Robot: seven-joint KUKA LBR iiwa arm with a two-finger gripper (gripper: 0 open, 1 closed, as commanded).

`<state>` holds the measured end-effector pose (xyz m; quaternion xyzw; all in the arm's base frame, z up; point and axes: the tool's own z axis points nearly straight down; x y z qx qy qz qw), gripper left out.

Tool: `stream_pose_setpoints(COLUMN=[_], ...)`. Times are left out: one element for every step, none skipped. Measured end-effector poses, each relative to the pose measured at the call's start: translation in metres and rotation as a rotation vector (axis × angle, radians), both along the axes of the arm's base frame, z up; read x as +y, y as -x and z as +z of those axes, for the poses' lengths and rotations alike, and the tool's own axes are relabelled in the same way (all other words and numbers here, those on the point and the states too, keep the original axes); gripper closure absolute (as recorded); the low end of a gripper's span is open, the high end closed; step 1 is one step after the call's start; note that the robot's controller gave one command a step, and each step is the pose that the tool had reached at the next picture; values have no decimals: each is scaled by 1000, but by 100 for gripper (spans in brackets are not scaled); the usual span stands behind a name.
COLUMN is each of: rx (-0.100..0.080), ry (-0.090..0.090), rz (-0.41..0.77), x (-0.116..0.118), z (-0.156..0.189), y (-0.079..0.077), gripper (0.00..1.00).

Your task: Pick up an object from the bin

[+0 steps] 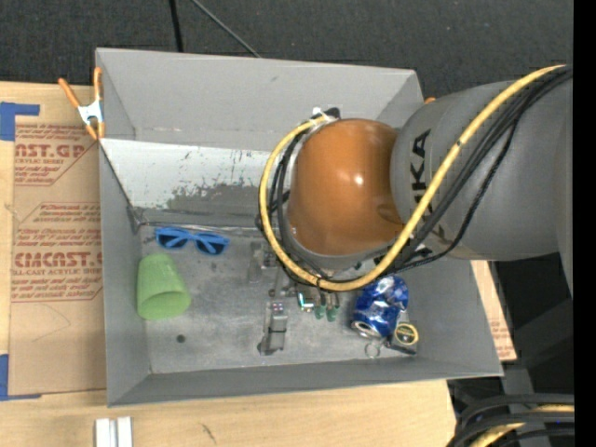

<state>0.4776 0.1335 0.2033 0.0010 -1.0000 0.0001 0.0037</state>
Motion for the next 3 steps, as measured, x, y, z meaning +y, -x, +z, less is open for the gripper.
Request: stream_pose_setpoints(rx=[-7,-12,-8], ry=[-3,-1,-4], rz=[427,707,219], x=[34,-44,38], z=[-125,-50,-70], y=[-17,-31,-29], gripper=[0,0,0])
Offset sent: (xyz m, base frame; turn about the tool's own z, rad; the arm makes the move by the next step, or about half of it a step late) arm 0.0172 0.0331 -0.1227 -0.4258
